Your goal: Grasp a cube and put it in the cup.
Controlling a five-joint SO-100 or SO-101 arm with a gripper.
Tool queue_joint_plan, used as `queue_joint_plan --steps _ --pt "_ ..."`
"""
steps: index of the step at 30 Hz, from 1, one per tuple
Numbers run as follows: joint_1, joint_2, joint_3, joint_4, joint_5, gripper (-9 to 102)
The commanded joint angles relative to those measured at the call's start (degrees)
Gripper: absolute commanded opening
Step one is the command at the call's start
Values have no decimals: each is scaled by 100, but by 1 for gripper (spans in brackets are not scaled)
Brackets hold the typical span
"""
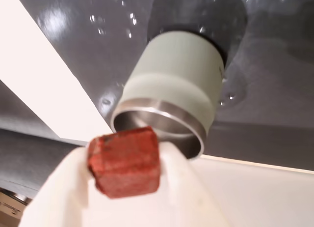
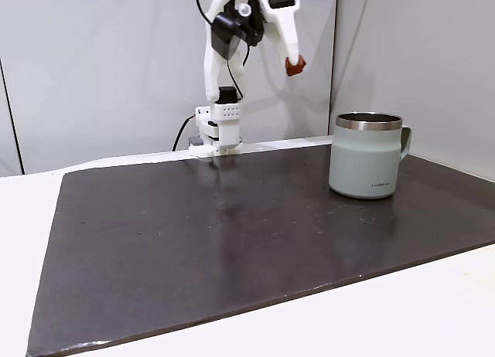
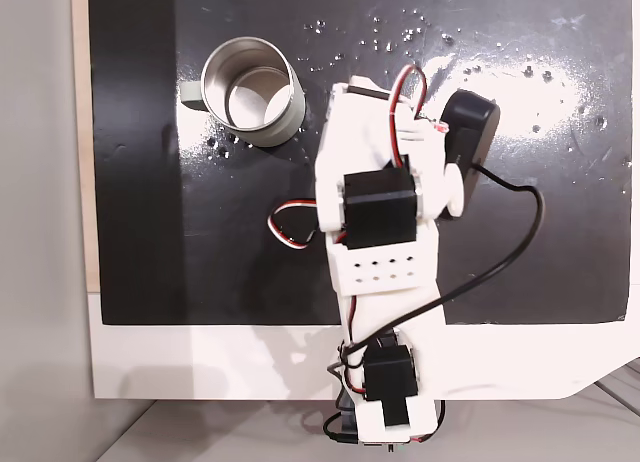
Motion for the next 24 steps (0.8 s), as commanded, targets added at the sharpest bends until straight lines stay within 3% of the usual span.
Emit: queue_joint_plan --steps 1,16,24 --pt "-290 -237 -677 -97 70 4" --pt "-1072 -2364 -2848 -396 -123 4" --pt "-1600 -2795 -3076 -422 -185 4"
